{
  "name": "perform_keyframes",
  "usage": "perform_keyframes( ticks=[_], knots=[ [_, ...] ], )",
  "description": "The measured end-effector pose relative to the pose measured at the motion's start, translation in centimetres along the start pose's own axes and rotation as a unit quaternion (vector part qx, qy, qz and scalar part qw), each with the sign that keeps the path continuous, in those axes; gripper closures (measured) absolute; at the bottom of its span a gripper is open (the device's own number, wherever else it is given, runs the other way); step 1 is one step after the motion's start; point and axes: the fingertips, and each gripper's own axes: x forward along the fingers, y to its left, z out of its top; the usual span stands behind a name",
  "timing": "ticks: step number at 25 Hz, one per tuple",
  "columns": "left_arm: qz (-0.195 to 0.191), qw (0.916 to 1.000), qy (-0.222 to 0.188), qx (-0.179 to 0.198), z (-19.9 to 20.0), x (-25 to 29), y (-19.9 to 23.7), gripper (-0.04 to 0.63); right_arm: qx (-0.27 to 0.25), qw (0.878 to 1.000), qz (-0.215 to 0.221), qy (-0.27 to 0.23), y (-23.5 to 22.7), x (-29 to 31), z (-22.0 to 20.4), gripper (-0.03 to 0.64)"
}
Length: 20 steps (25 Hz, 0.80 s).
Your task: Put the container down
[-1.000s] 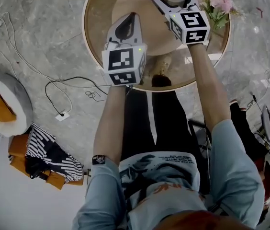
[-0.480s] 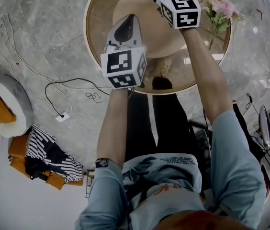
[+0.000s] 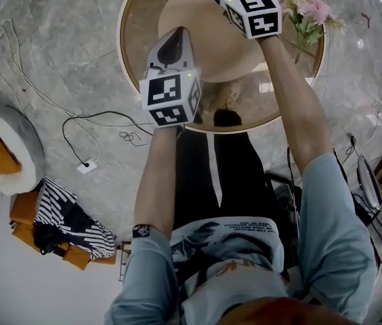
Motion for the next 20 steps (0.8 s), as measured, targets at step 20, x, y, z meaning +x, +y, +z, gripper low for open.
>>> perform_keyframes(
  ticks=[20],
  knots=[
    [0.013, 0.9998, 0.005, 0.014, -2.2, -3.7, -0.4, 0.569, -0.045, 0.995, -0.001, 0.087, 1.4, -2.9, -4.2, 0.264]
  ],
)
